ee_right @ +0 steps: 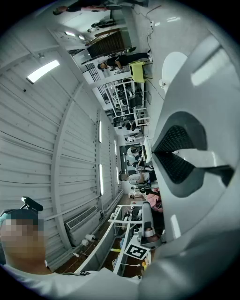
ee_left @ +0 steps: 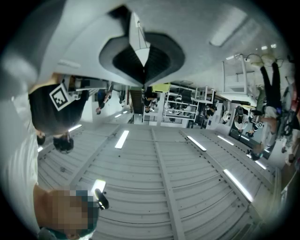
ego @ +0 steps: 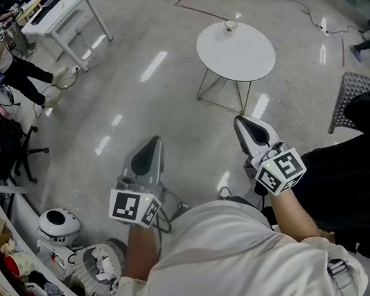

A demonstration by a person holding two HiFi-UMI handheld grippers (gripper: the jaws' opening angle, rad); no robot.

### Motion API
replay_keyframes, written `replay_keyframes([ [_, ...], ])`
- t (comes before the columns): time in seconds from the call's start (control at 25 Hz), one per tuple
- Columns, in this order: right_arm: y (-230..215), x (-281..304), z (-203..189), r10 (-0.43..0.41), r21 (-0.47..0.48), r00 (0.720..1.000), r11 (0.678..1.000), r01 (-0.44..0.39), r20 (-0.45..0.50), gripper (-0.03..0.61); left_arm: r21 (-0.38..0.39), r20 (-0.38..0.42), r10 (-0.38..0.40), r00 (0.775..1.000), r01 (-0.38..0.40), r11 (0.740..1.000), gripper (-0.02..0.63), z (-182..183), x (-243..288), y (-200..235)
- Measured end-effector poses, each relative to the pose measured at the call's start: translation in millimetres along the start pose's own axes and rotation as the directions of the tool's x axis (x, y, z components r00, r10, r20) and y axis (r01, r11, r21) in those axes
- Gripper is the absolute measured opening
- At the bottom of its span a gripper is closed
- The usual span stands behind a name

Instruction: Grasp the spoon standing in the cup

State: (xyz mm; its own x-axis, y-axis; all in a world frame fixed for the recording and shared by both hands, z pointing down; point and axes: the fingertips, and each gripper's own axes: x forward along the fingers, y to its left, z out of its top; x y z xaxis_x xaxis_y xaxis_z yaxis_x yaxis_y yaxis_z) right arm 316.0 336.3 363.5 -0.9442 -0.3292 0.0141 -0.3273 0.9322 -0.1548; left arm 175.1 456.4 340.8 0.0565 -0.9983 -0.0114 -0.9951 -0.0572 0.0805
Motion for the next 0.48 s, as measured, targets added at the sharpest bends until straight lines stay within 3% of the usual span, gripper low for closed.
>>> replay_keyframes([
  [0.48,25,27,-5,0.046,-0.013,0.999,0.999,-0.046,-0.009,0.005,-0.004,0.005,0.057,0.998,-0.057,0.998,0.002,-4,-24,27],
])
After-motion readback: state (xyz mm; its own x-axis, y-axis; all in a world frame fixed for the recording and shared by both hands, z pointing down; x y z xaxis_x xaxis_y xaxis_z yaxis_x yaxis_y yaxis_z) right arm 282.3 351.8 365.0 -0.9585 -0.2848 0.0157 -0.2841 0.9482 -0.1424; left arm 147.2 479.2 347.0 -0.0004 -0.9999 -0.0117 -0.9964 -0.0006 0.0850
